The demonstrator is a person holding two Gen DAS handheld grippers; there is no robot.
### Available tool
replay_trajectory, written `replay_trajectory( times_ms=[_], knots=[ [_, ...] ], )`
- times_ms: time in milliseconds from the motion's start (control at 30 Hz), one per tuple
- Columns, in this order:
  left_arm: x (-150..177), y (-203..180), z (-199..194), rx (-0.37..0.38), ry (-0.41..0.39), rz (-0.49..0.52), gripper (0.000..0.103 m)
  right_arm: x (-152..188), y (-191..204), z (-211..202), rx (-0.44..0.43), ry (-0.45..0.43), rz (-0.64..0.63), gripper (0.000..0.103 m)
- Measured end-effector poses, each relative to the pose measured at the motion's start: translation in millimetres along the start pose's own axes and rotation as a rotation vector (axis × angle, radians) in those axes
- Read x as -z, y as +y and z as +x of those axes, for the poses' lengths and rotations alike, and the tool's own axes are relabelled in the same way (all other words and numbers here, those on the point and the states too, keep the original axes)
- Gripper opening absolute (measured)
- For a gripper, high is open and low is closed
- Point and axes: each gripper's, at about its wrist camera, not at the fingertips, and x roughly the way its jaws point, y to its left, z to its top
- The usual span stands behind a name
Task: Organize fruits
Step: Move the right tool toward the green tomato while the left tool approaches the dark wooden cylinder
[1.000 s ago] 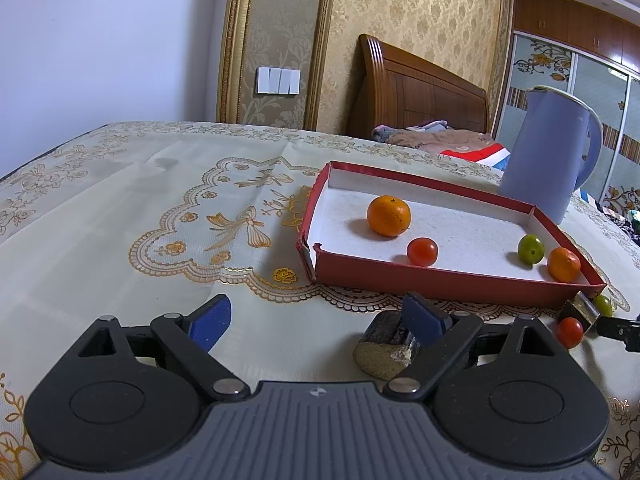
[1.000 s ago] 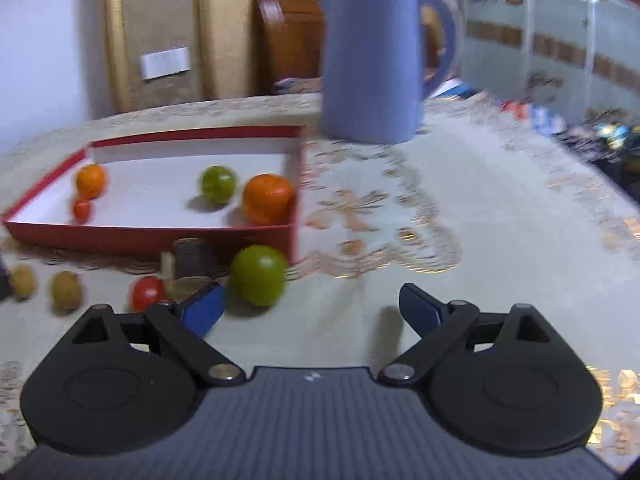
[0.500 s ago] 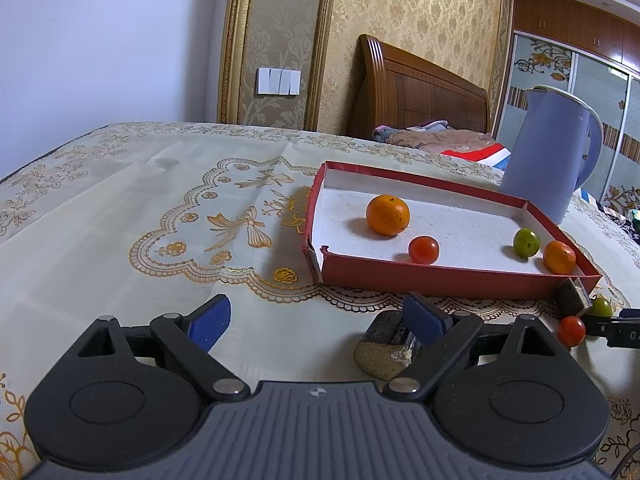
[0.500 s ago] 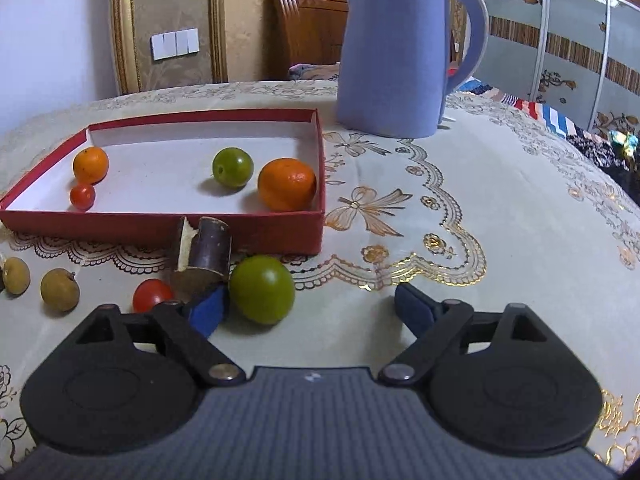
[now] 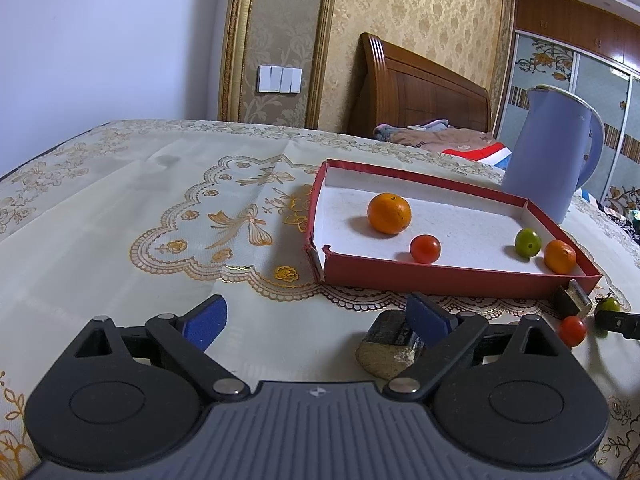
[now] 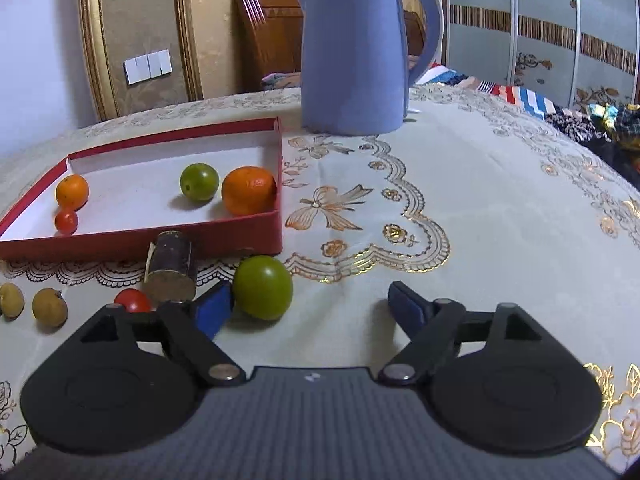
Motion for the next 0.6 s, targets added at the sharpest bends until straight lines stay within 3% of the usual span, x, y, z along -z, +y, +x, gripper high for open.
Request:
replay_trajectory(
  times_ms=[300, 433, 600],
  knots=[
    [-1, -2, 0, -0.007, 0.000, 0.015, 0.097, -5, 11, 9, -0.005, 0.031, -0.081, 0.089],
    [1, -11, -1, 0.035, 0.030, 0.141, 0.097, -5, 6, 11, -0.024, 0.034, -0.053, 0.092],
    [5, -31, 1, 0.005, 0.044, 0.261, 0.097, -5, 8, 11, -0.021, 0.035, -0.059, 0.092]
  ],
)
